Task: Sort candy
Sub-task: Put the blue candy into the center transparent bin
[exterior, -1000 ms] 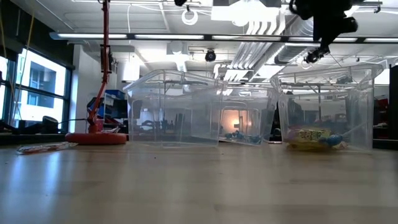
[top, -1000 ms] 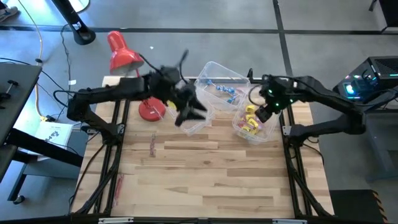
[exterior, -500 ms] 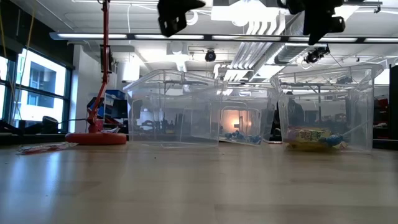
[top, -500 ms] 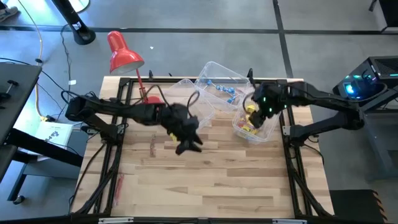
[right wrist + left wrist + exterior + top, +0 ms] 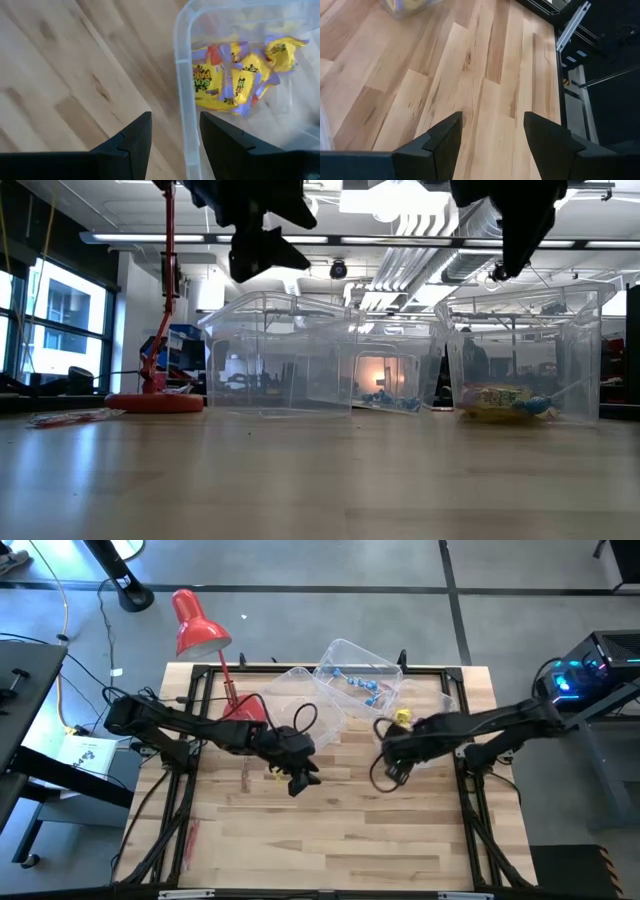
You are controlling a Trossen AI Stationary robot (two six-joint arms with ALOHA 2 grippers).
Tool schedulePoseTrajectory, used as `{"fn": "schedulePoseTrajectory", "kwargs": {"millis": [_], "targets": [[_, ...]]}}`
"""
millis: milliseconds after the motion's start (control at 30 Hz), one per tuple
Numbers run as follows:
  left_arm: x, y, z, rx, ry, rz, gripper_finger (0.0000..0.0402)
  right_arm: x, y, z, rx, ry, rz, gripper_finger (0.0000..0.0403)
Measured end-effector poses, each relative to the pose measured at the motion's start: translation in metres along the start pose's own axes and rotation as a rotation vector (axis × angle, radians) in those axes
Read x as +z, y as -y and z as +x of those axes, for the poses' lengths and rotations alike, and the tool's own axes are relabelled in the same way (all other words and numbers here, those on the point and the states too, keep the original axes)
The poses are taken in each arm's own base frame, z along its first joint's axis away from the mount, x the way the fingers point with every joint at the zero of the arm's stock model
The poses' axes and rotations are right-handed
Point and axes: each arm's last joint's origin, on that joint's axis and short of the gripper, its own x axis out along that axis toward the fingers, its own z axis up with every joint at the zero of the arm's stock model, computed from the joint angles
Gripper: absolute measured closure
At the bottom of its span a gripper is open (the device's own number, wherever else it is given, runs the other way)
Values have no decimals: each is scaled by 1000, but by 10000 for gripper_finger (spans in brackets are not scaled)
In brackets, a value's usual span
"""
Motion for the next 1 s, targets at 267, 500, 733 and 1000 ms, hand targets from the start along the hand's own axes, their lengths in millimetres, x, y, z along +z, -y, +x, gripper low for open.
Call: {"fn": "schedulePoseTrajectory", "kwargs": {"millis": [267,500,733,1000], "targets": [[0,0,0,-2,1,0,195,8,-15,33,-189,-51,-32,242],[0,0,0,-3,1,0,195,14,-28,63,-249,-158,-95,244],[-1,1,0,-8,-5,-10,195,18,-31,35,-103,-117,-71,369],[0,1,0,-12,-4,-14,195,25,-4,-60,309,-94,41,382]]}}
